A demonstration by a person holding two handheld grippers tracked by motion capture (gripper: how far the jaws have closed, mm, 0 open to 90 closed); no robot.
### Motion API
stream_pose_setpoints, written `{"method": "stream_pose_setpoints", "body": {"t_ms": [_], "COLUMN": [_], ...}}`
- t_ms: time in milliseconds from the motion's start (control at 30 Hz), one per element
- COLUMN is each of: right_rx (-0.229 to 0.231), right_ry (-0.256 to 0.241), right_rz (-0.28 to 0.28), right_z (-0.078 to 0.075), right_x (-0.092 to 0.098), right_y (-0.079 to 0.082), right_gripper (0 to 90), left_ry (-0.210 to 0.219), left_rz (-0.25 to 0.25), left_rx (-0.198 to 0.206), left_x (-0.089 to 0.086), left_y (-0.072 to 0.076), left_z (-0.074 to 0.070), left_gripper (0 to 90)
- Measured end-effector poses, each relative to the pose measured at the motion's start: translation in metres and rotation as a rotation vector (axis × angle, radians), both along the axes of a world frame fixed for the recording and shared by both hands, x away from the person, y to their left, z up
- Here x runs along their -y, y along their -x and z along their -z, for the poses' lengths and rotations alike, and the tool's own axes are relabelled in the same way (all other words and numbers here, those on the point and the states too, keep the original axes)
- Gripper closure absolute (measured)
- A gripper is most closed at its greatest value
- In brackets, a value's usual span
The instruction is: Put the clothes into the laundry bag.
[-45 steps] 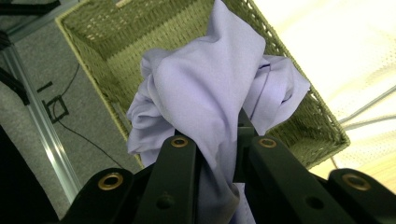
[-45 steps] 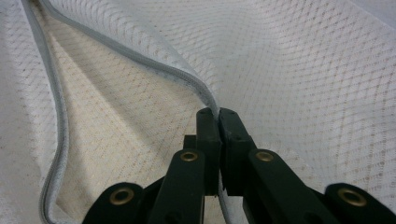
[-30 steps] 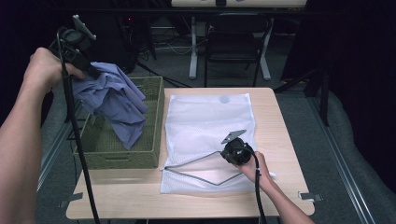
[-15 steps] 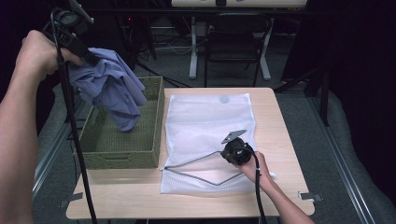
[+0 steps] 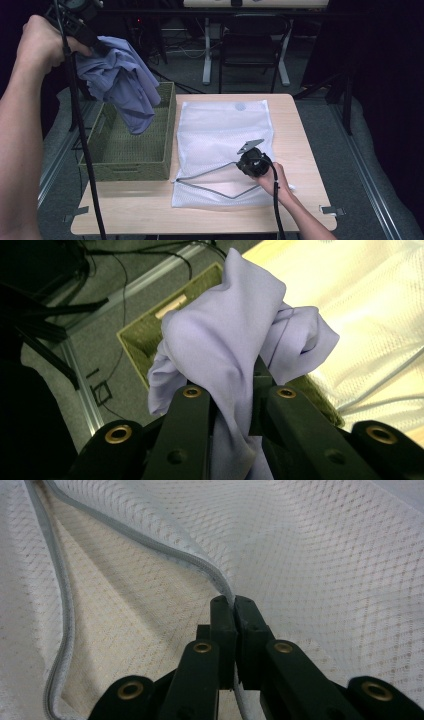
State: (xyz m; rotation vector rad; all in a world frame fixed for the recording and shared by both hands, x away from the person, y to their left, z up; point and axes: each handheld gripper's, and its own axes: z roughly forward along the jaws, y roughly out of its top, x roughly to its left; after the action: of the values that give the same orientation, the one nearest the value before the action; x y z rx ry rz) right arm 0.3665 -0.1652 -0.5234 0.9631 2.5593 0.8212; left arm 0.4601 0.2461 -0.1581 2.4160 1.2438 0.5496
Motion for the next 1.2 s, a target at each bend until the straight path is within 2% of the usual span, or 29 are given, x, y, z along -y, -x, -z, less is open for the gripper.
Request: {"method": "stream_pose_setpoints", "body": {"t_ms": [333, 533, 733, 1200], "right_rx": [-0.001, -0.002, 0.000, -0.003], "right_ry": [0.000, 0.000, 0.003, 0.000], "right_rz": [0.001, -0.001, -0.001, -0.001], "right_z": [0.000, 0.000, 0.000, 0.000], "right_x": [0.000, 0.000, 0.000, 0.000], "right_y": [0.000, 0.000, 0.001, 0.001], "right_gripper": [88.2, 88.2, 88.2, 88.2], "left_ry": [0.011, 0.023, 0.031, 0.050], "left_rz": [0.019, 0.031, 0.061, 0.163], "left_rx": [0.050, 0.101, 0.135, 0.173], "left_x": [0.016, 0.026, 0.040, 0.078], "left_y": [0.002, 0.005, 0.008, 0.017], "left_z": [-0.017, -0.031, -0.041, -0.058], "left_gripper": [84.8, 84.8, 84.8, 84.7]}}
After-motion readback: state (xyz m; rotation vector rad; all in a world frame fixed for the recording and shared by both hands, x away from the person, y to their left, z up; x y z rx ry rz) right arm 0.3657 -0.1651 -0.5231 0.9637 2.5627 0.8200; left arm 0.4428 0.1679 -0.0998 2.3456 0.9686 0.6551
